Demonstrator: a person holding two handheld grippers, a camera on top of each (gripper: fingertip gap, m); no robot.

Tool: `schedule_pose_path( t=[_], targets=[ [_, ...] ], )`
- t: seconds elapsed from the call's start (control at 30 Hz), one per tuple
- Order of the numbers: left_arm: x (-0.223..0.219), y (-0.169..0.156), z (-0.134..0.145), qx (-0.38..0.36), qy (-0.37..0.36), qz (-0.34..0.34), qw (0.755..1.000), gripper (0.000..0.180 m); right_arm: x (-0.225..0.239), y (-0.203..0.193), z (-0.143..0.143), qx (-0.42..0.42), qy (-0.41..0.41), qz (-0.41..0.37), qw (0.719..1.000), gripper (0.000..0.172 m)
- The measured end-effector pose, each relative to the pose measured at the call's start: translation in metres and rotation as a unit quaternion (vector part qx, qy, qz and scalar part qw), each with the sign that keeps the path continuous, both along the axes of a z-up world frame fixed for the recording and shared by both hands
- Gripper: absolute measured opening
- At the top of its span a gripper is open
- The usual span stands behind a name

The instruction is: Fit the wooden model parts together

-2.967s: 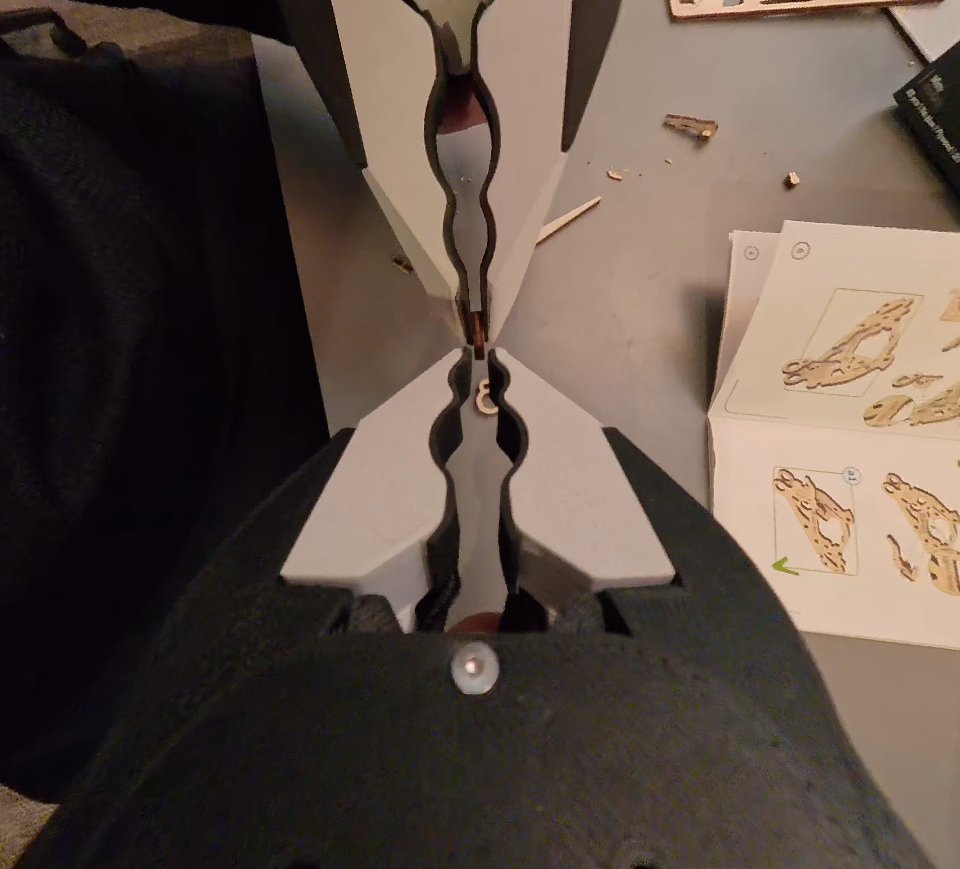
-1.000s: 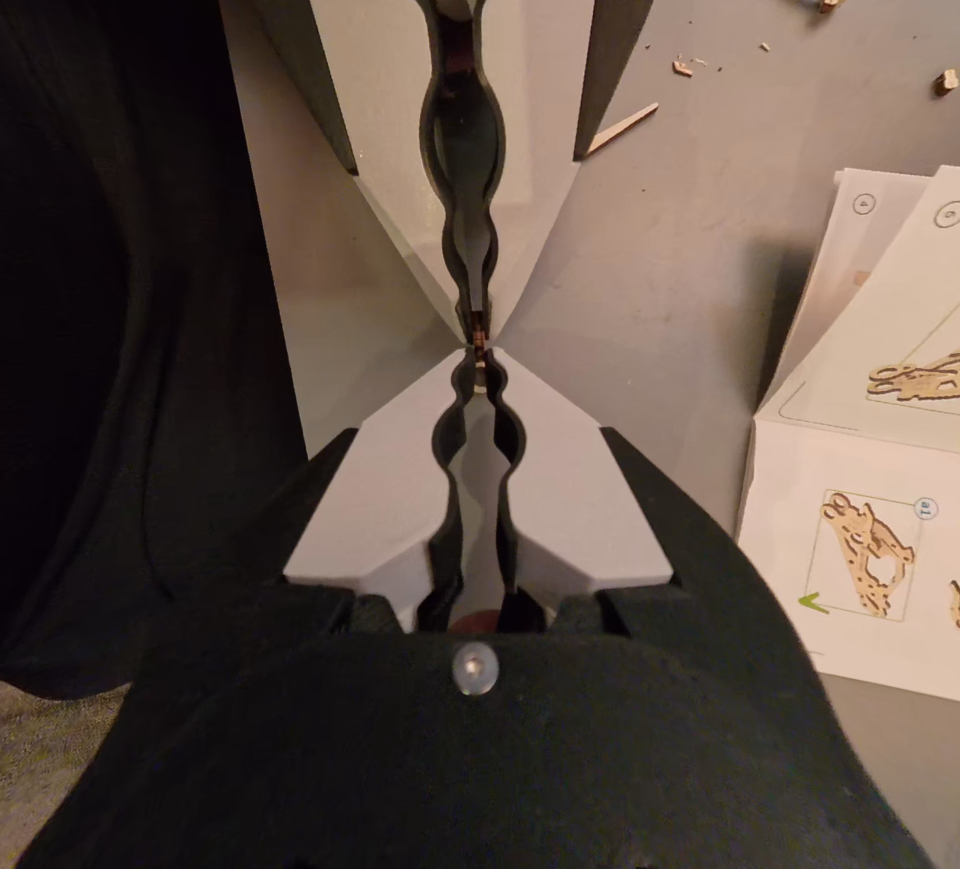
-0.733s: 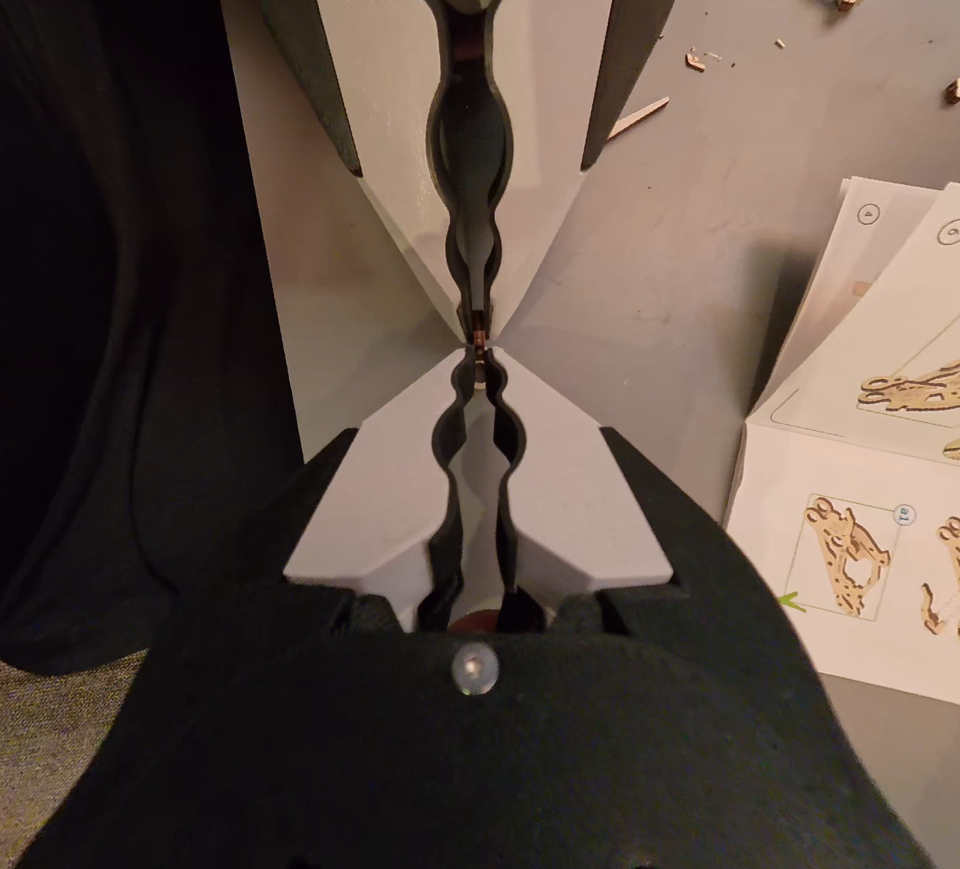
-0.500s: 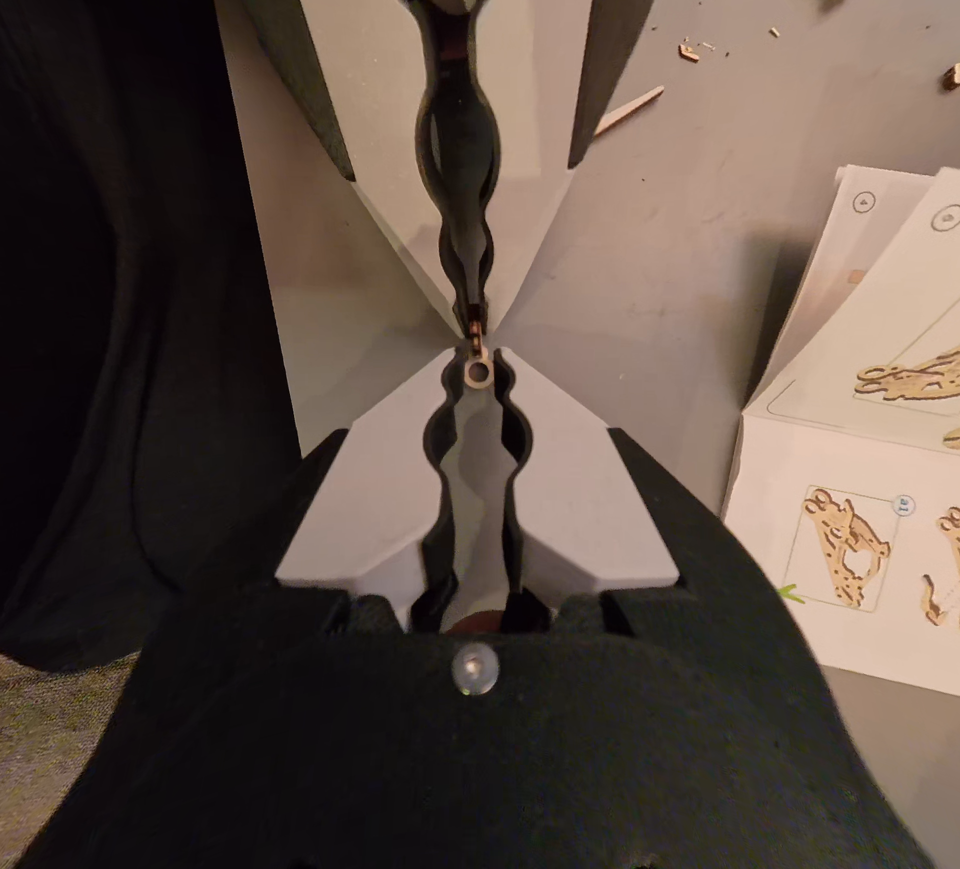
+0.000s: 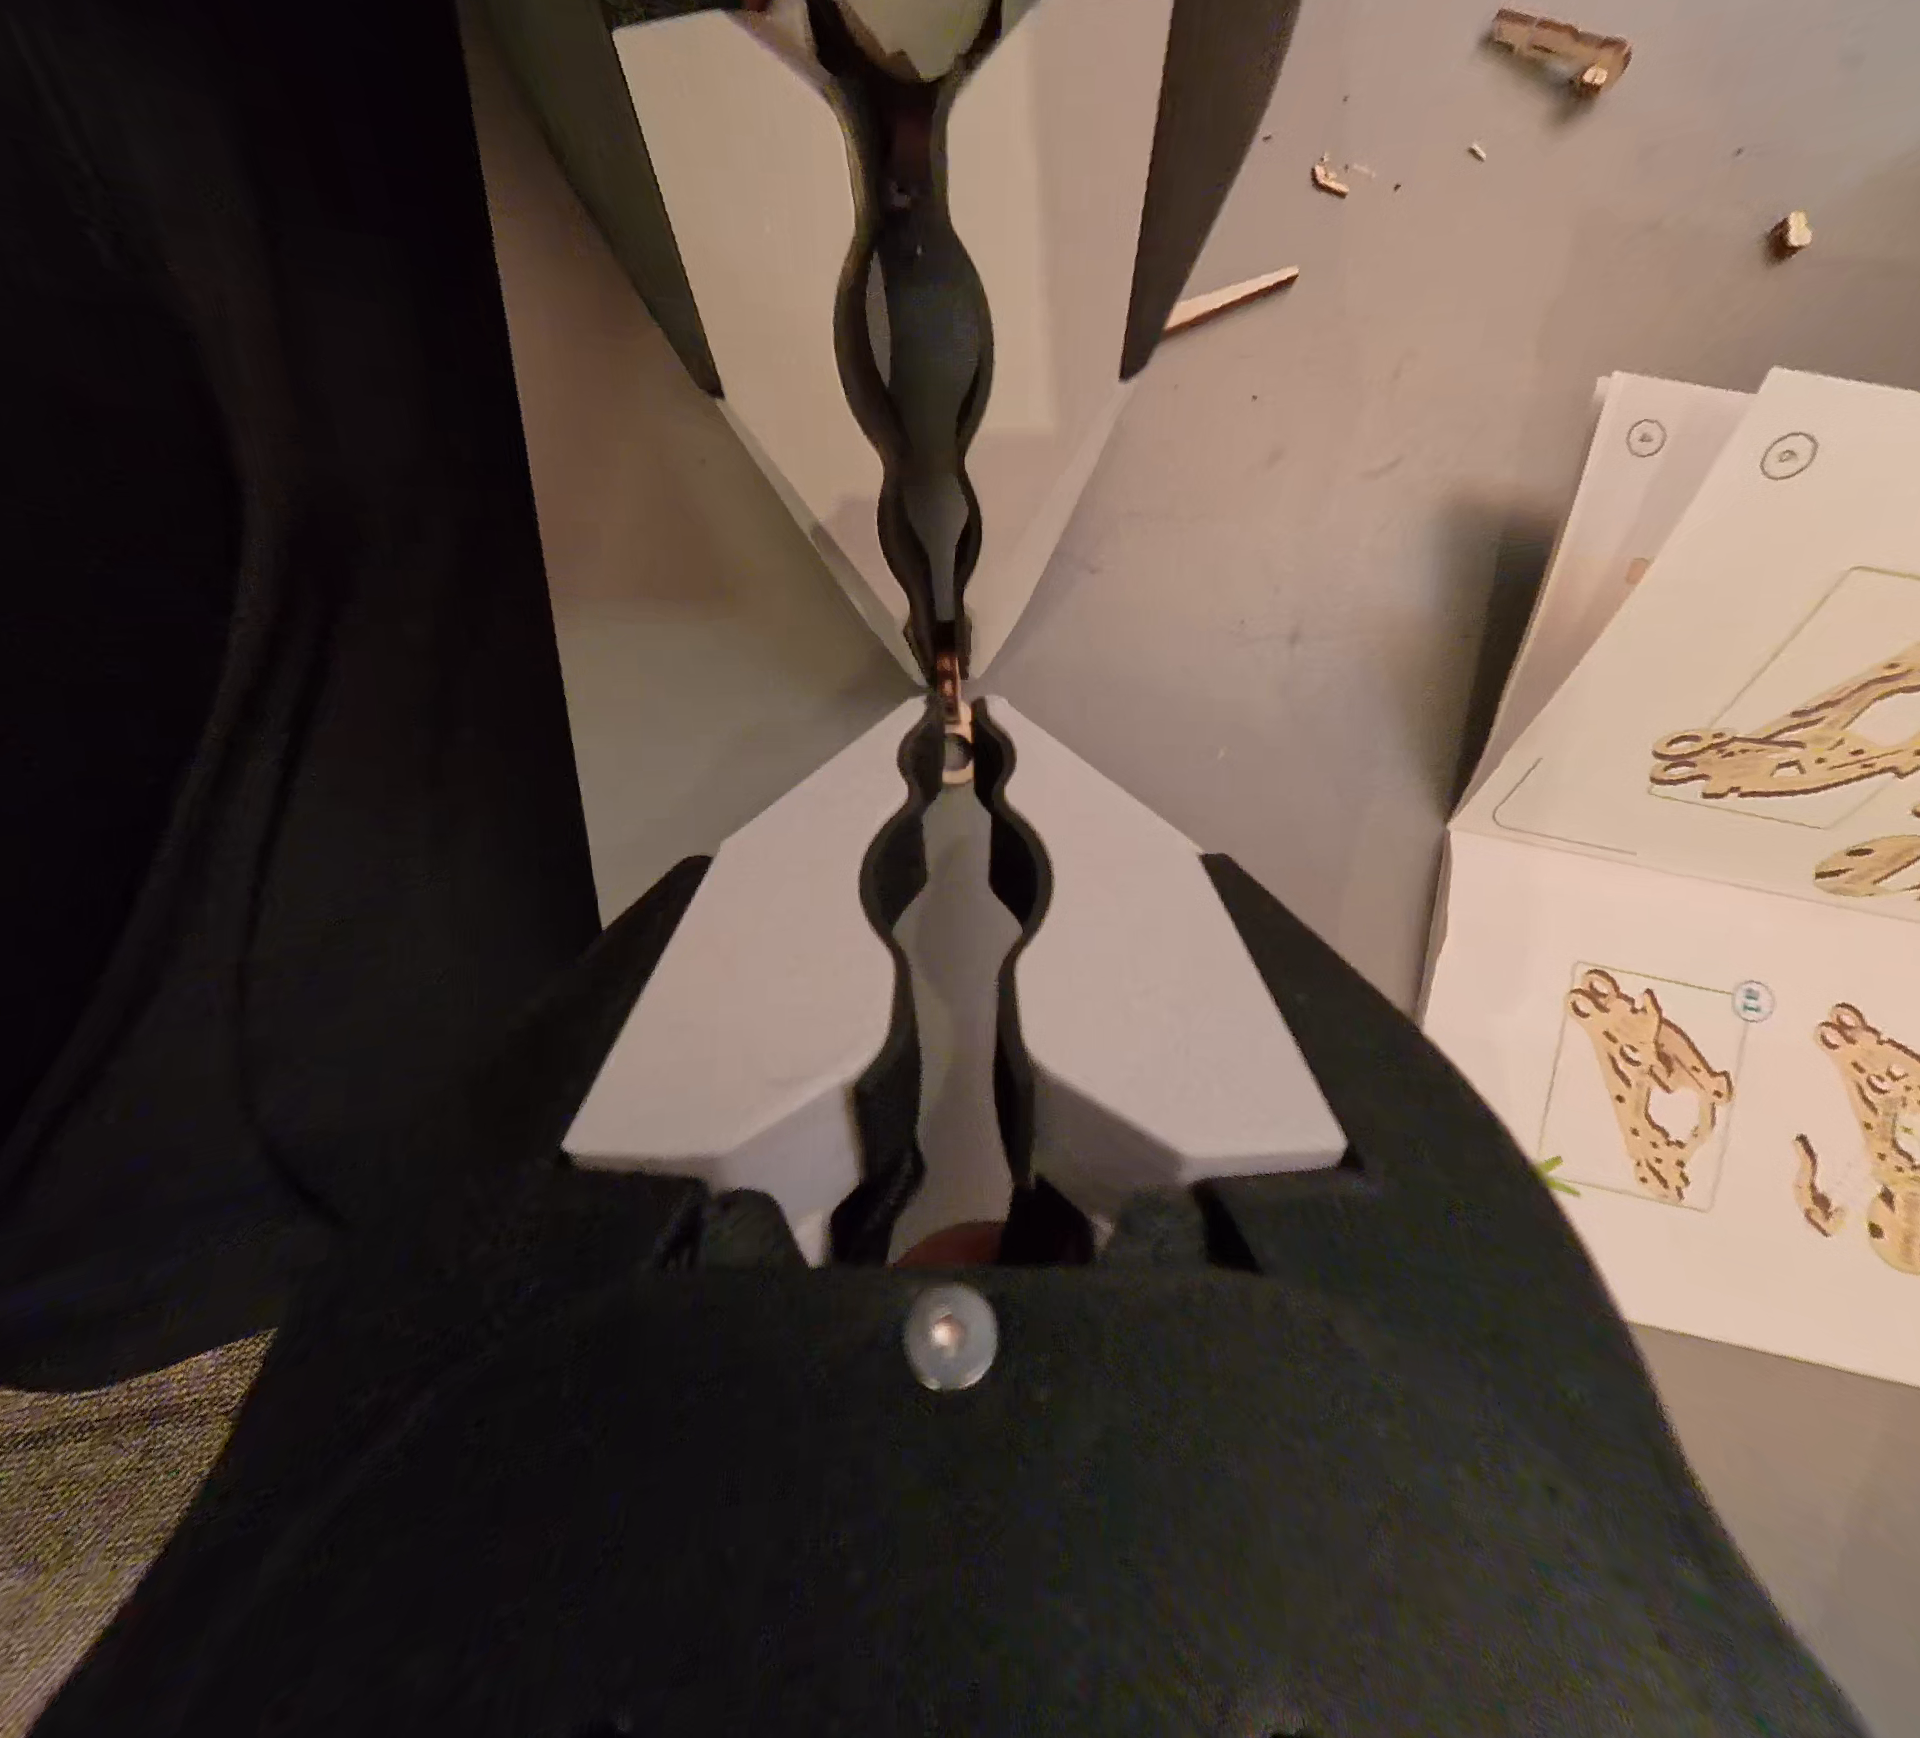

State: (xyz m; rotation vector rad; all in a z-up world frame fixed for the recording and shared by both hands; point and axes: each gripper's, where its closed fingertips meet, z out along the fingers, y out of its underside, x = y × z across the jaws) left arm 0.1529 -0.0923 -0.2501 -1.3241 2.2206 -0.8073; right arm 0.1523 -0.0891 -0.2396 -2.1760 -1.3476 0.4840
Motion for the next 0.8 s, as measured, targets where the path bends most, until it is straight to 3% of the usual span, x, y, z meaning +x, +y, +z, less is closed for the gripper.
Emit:
schedule_pose_path(
  t=[0.4,0.8],
  targets=[
    [0.0015,0.0009,0.0005,0.044,0.079,-0.039,0.995,0.002,0.0030,-0.0008,-0.0029,0.006,0.009,0.000,1.000,0.000],
    [0.0036,0.0002,0.0003,0.067,0.113,-0.064,0.989,0.002,0.0040,-0.0027,-0.0042,0.018,0.012,0.002,1.000,0.000]
  ],
)
